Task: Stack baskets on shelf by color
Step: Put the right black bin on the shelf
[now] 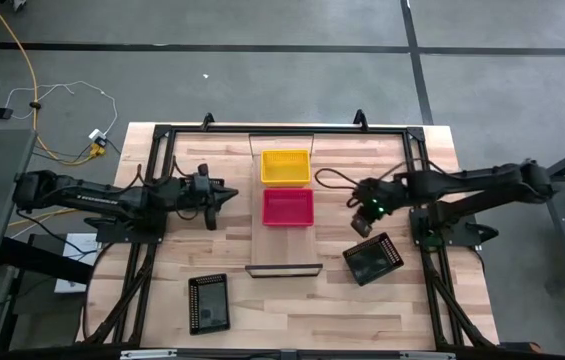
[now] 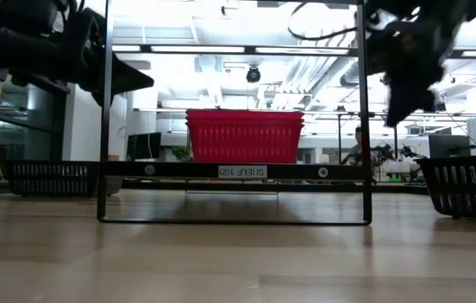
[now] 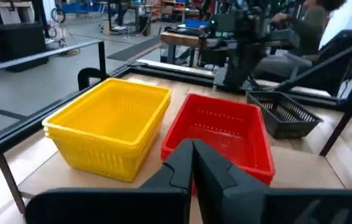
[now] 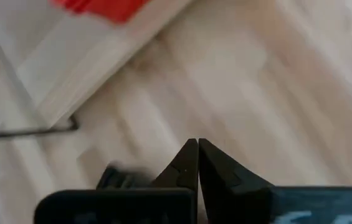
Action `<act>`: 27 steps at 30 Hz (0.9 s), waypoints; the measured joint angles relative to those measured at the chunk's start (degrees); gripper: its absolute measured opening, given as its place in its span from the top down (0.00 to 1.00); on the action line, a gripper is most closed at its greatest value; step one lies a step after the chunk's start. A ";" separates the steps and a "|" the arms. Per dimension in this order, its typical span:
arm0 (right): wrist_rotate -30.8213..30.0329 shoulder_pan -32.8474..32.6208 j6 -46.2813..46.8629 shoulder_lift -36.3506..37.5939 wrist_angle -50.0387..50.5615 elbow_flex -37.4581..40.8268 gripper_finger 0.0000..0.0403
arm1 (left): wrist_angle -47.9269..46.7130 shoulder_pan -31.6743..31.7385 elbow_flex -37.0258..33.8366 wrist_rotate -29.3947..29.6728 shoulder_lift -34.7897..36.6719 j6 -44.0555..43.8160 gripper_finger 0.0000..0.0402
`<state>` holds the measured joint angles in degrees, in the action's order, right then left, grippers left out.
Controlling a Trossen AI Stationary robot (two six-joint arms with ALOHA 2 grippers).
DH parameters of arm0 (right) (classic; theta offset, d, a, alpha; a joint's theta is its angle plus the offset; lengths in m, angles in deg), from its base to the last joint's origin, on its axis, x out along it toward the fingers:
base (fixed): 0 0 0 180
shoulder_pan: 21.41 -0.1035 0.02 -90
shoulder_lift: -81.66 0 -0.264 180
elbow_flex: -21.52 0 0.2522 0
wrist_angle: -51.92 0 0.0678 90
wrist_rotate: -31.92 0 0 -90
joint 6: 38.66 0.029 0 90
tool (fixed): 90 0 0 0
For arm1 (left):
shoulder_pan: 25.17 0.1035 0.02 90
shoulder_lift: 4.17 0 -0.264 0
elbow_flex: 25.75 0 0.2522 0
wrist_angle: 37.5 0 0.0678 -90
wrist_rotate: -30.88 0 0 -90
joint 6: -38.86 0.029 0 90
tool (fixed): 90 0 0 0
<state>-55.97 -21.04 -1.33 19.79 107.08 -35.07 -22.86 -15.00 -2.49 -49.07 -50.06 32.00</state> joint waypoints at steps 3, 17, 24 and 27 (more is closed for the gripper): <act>1.39 -3.69 8.15 2.00 7.18 -2.97 1.00 | -0.30 0.00 0.00 1.31 -0.02 -0.91 1.00; 3.37 -17.03 36.78 1.86 17.66 -0.87 1.00 | -0.31 -0.02 0.00 2.57 -0.48 -1.93 1.00; 7.03 -17.68 39.38 1.84 17.86 0.64 1.00 | -0.30 -0.02 0.00 2.61 -0.48 -1.93 1.00; 8.06 -17.68 40.44 1.84 17.90 0.64 1.00 | -0.05 -0.02 0.00 2.76 -0.48 -1.93 1.00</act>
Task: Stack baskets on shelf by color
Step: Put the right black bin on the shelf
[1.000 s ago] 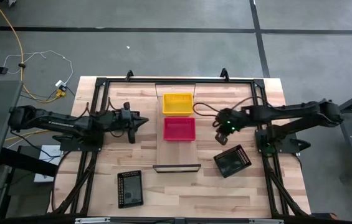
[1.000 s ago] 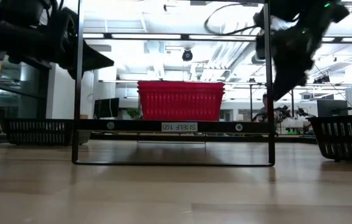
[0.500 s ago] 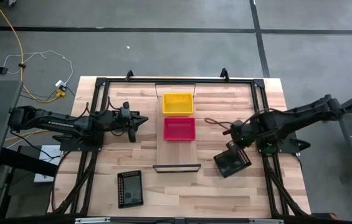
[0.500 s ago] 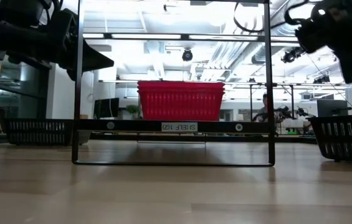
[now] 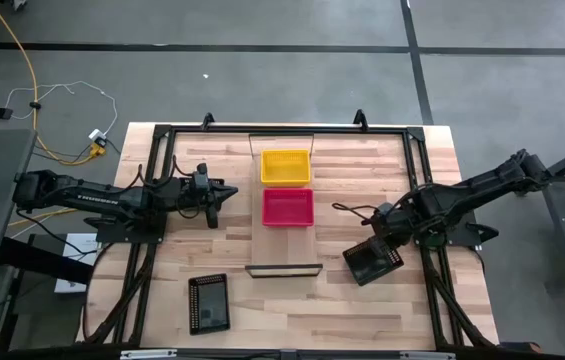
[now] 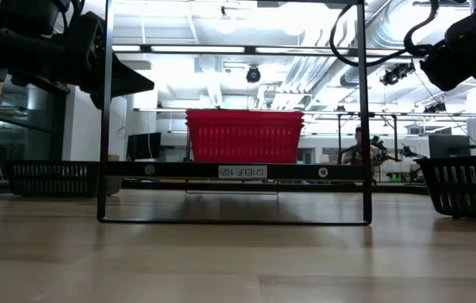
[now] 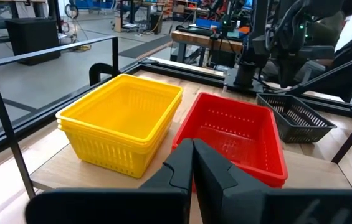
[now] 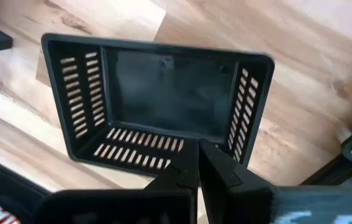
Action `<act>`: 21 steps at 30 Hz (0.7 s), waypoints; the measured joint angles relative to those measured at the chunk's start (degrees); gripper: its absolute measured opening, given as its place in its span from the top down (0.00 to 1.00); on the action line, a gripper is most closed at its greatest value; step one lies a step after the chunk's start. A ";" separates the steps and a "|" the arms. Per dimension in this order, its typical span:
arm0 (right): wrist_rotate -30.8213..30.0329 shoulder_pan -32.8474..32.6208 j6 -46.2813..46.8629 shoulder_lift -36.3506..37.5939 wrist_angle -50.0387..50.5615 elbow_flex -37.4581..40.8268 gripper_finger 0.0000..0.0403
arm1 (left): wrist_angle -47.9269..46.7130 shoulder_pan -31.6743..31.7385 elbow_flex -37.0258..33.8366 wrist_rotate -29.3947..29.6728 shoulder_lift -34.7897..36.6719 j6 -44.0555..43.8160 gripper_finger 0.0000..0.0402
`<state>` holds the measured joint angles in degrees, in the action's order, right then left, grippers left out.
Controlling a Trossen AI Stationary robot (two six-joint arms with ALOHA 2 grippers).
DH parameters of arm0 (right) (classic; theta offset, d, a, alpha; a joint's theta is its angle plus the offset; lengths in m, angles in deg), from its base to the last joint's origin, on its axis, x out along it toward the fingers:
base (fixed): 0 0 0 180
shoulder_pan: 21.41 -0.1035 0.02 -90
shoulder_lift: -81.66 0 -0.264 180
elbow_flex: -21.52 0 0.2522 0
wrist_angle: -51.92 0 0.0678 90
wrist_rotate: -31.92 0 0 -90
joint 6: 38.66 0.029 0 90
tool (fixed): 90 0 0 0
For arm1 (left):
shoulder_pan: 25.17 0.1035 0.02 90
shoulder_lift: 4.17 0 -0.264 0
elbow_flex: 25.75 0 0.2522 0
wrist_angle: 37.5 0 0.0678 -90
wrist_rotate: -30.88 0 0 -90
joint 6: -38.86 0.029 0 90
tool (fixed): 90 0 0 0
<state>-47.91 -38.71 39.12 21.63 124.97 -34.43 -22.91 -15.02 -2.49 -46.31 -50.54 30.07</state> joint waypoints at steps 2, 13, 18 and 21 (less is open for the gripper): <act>0.88 0.00 0.50 0.00 0.00 0.00 1.00 | 0.12 0.00 0.00 0.03 0.00 0.00 1.00; 0.84 0.00 2.29 0.00 0.00 0.00 1.00 | 0.26 0.00 0.00 0.22 0.00 1.87 1.00; 0.97 0.00 2.34 0.00 0.00 0.00 1.00 | 1.05 0.00 0.00 -0.14 0.00 4.73 1.00; 0.87 0.00 2.36 0.00 0.00 -0.02 1.00 | 1.60 0.00 0.00 -0.16 0.00 6.02 1.00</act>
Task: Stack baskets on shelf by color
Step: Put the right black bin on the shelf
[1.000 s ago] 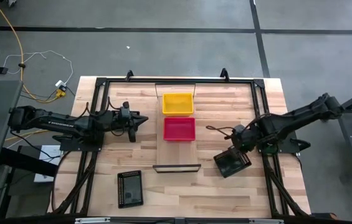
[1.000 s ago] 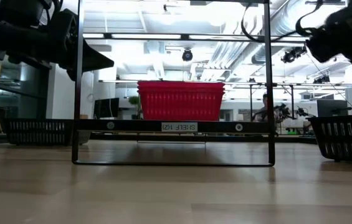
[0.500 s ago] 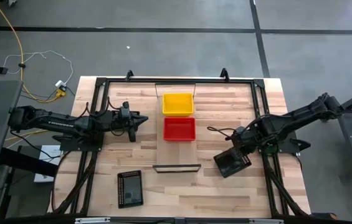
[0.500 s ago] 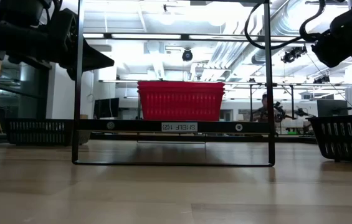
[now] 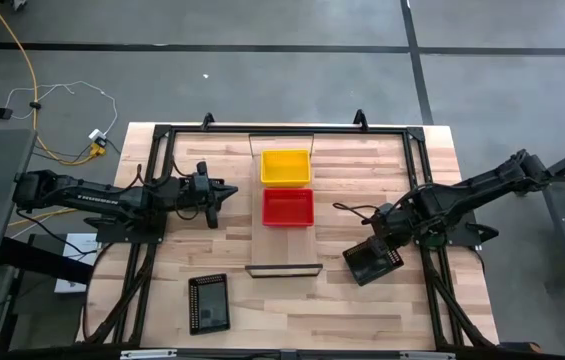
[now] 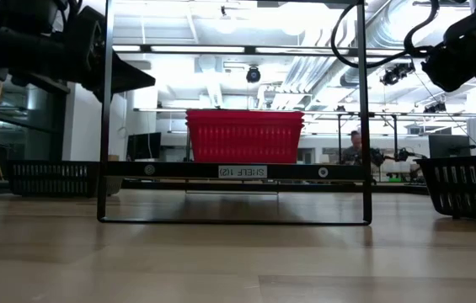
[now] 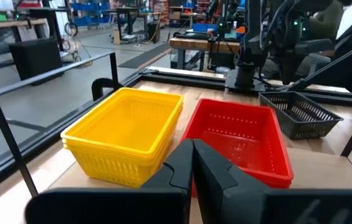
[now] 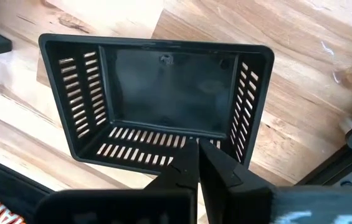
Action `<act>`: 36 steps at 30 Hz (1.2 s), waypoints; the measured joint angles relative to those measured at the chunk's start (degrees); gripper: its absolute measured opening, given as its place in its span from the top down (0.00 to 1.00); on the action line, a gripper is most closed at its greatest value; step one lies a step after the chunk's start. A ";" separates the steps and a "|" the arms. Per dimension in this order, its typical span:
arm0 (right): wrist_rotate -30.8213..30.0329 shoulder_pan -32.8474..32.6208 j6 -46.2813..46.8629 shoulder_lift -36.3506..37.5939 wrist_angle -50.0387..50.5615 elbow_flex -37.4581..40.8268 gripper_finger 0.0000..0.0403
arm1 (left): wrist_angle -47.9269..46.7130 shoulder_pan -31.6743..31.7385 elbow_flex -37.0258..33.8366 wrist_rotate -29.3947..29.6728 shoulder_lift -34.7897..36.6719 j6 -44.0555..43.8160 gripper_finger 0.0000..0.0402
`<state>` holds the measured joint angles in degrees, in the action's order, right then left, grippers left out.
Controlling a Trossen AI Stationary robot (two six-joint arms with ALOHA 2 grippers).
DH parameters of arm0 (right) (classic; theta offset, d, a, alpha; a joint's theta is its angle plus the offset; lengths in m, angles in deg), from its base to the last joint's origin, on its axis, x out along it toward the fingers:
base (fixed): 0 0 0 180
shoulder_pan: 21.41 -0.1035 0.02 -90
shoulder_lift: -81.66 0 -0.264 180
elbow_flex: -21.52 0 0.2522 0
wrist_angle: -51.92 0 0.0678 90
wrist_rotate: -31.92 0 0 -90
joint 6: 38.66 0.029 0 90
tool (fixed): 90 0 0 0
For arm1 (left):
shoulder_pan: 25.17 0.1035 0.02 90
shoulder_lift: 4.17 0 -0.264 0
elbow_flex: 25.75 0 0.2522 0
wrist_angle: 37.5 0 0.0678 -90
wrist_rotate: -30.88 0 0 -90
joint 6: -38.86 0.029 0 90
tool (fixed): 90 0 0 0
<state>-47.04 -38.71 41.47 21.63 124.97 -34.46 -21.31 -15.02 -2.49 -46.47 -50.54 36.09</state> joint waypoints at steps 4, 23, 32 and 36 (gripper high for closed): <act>0.06 0.00 -0.01 0.00 0.02 0.00 1.00 | 0.01 0.00 0.00 0.00 0.00 1.44 1.00; 0.29 0.00 -0.06 0.00 2.09 -0.02 1.00 | -0.08 0.00 0.00 -0.02 0.00 0.27 1.00; 1.12 0.02 -0.10 0.00 2.71 -0.02 1.00 | -0.10 0.00 0.00 -0.02 0.00 -0.05 1.00; 1.30 0.02 0.30 0.00 2.69 -0.02 1.00 | -0.10 0.00 0.00 -0.01 0.00 -0.07 1.00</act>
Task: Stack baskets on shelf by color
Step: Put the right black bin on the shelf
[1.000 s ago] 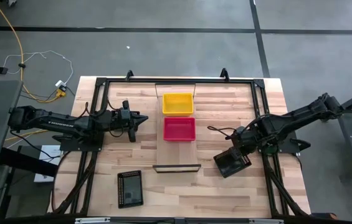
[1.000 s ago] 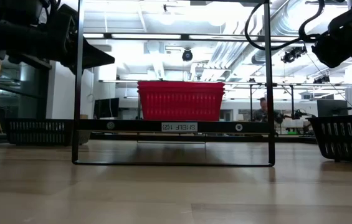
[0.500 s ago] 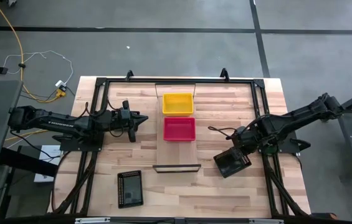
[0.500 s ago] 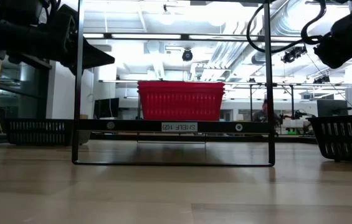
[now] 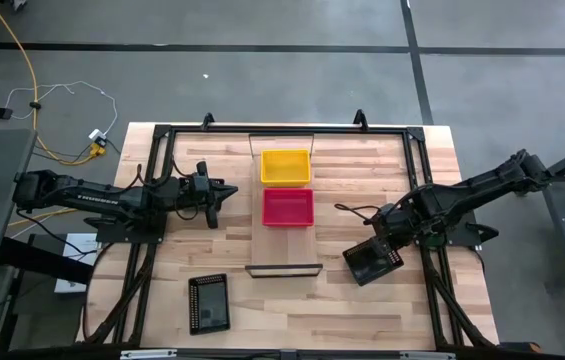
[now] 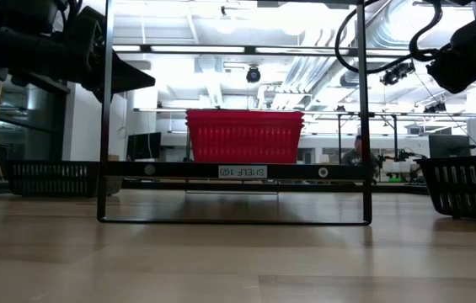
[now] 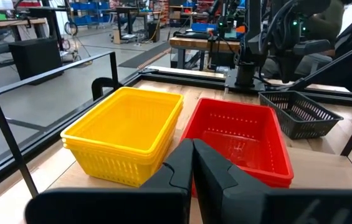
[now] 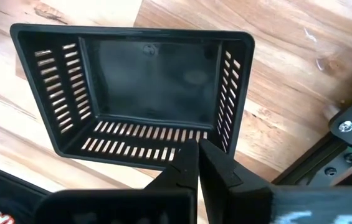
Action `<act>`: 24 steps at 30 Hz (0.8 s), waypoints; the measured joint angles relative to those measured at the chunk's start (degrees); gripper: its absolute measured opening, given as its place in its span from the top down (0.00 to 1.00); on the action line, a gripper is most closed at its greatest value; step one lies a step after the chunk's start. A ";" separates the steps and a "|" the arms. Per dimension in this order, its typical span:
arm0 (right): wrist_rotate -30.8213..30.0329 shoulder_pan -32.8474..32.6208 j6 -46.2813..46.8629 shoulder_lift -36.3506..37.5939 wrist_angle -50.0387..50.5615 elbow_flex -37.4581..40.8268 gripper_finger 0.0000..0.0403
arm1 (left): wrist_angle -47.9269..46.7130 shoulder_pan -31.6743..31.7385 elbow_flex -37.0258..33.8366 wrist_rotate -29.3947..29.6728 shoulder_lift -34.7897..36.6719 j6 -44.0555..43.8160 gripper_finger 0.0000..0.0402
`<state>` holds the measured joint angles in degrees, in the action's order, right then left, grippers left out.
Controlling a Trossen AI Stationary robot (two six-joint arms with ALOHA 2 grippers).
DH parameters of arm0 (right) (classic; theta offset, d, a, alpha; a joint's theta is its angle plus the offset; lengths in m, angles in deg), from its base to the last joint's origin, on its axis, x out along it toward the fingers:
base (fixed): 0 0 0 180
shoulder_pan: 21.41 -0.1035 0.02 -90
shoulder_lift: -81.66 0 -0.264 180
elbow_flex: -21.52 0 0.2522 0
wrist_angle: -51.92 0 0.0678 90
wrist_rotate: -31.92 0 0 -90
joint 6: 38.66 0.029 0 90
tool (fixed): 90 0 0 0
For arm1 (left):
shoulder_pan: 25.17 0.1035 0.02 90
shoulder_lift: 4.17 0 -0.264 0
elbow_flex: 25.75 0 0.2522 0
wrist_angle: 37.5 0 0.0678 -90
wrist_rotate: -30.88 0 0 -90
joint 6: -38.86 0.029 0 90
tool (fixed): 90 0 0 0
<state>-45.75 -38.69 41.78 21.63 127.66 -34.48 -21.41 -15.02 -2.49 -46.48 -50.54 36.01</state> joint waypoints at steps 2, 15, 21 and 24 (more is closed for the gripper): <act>0.14 0.00 0.58 0.00 0.00 0.00 1.00 | 0.00 0.00 0.00 0.23 0.00 -0.87 1.00; -0.34 -0.02 0.58 0.00 0.35 0.00 0.83 | 0.00 0.00 0.00 0.84 0.00 -1.47 1.00; -0.98 -0.46 1.16 -0.01 -0.27 0.00 0.63 | 0.00 0.00 0.00 0.93 0.00 -1.47 1.00; -2.55 -1.88 2.04 0.00 -1.03 0.00 0.59 | 0.00 0.00 0.00 1.05 0.00 -1.47 1.00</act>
<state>-48.30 -40.57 43.82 21.62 126.63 -34.48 -21.41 -15.02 -2.49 -45.43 -50.54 34.55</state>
